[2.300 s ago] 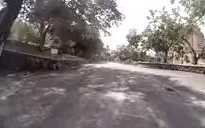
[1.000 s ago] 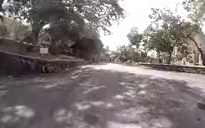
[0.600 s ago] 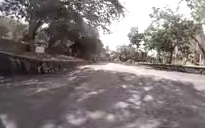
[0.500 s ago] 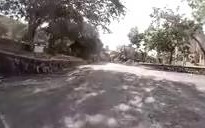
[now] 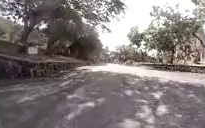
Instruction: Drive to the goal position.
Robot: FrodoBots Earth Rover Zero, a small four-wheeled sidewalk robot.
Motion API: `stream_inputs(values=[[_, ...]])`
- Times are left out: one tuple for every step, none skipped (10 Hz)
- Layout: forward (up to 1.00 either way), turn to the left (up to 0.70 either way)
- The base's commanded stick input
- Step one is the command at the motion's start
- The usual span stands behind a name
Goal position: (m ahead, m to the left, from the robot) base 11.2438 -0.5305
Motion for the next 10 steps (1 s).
stream_inputs(values=[[0.70,0.02],[0.70,0.02],[0.70,0.01],[0.70,0.00],[0.70,0.02],[0.70,0.02],[0.70,0.02],[0.70,0.02],[0.70,0.02],[0.70,0.02]])
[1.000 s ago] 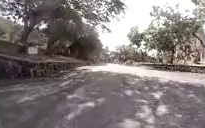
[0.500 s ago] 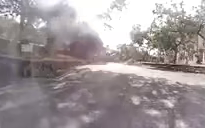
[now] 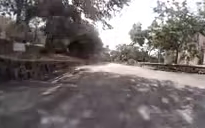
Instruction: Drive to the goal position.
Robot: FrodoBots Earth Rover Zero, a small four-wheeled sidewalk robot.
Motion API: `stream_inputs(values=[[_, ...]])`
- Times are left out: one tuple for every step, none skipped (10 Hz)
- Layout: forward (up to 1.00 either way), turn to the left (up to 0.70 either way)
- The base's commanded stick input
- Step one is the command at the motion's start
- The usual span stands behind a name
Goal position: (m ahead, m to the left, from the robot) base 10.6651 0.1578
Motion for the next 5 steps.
stream_inputs(values=[[0.70,0.02],[0.70,0.02],[0.70,0.02],[0.70,0.02],[0.70,0.02]])
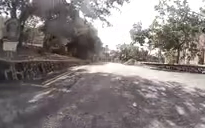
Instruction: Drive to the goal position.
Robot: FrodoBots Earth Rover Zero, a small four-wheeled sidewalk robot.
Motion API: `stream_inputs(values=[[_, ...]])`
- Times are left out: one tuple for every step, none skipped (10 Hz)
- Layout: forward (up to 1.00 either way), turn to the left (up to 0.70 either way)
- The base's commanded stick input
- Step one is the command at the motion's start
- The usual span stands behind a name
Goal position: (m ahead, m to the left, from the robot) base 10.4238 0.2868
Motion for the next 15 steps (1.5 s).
stream_inputs(values=[[0.70,0.00],[0.70,0.00],[0.70,0.00],[0.70,0.02],[0.70,0.03],[0.70,0.09],[0.70,0.16],[0.70,0.23],[0.70,0.03],[0.70,0.01],[0.70,0.00],[0.70,0.00],[0.70,0.00],[0.70,0.00],[0.70,0.00]])
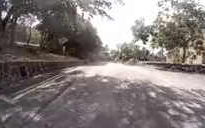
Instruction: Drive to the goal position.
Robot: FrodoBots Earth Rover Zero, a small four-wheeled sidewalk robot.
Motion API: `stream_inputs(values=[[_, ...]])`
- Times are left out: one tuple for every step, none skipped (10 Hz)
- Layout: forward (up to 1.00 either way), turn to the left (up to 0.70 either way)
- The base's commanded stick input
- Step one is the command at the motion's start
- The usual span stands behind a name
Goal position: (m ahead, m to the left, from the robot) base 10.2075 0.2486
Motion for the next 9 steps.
stream_inputs(values=[[0.70,0.00],[0.70,0.00],[0.70,0.00],[0.70,0.02],[0.70,0.02],[0.70,0.02],[0.70,0.02],[0.70,0.02],[0.70,0.02]])
